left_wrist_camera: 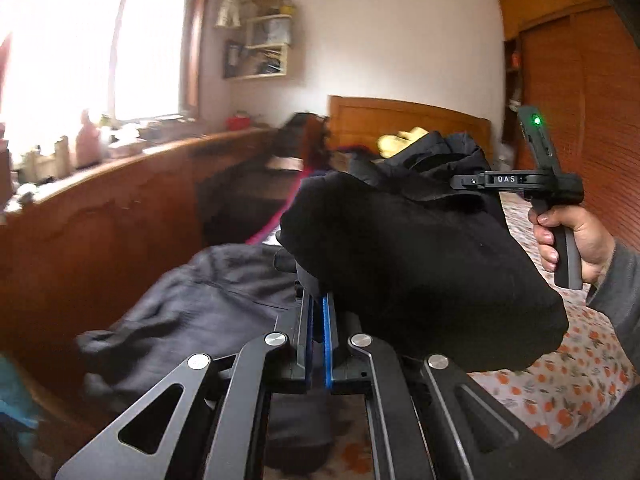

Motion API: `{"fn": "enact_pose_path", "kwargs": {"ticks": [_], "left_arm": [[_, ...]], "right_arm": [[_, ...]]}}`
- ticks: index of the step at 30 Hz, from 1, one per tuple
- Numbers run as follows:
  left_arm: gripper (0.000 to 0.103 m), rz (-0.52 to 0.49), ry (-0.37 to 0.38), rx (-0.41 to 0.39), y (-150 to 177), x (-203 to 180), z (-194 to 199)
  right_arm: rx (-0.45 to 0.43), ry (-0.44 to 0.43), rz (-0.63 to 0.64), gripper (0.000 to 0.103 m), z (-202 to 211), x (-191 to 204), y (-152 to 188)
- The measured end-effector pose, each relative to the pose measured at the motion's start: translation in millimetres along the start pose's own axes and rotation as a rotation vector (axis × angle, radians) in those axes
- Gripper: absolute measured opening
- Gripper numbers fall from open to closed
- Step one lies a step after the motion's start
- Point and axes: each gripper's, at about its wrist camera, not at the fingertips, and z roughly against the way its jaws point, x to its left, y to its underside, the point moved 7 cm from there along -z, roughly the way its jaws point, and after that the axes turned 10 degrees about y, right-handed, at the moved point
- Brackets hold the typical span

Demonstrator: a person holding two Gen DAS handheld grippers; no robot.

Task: Fold large clothes
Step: 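Carry the folded coat with both tools toward the desk by the window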

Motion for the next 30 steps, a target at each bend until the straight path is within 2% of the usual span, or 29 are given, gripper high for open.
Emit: {"fn": "enact_pose_path", "kwargs": {"ticks": [4, 9, 15, 20, 22, 23, 25, 26, 27, 30], "left_arm": [[0.004, 0.004, -0.11, -0.019, -16, 43, 29], [0.004, 0.027, -0.202, -0.027, -20, 89, 55], [0.004, 0.08, -0.267, -0.005, -4, 132, 65], [0.004, 0.129, -0.288, 0.082, 30, 163, 47], [0.004, 0.14, -0.305, 0.106, 41, 171, 40], [0.004, 0.157, -0.303, 0.113, 45, 174, 38], [0.006, 0.19, -0.287, 0.118, 51, 179, 39], [0.01, 0.197, -0.284, 0.116, 53, 180, 41], [0.011, 0.197, -0.292, 0.116, 55, 181, 43], [0.01, 0.176, -0.319, 0.108, 58, 175, 56]], "right_arm": [[-0.006, -0.069, 0.016, 0.019, -18, 52, -15], [-0.001, -0.117, 0.045, 0.019, -39, 100, -23], [0.045, -0.129, 0.057, 0.02, -72, 132, -11], [0.133, -0.07, 0.095, 0.025, -107, 144, 19], [0.235, -0.012, 0.105, 0.036, -127, 137, 45], [0.255, 0.015, 0.119, 0.038, -130, 134, 53], [0.244, 0.038, 0.138, 0.048, -127, 129, 60], [0.231, 0.043, 0.135, 0.056, -120, 125, 60], [0.219, 0.038, 0.13, 0.069, -115, 123, 59], [0.169, 0.031, 0.178, 0.069, -93, 126, 57]]}}
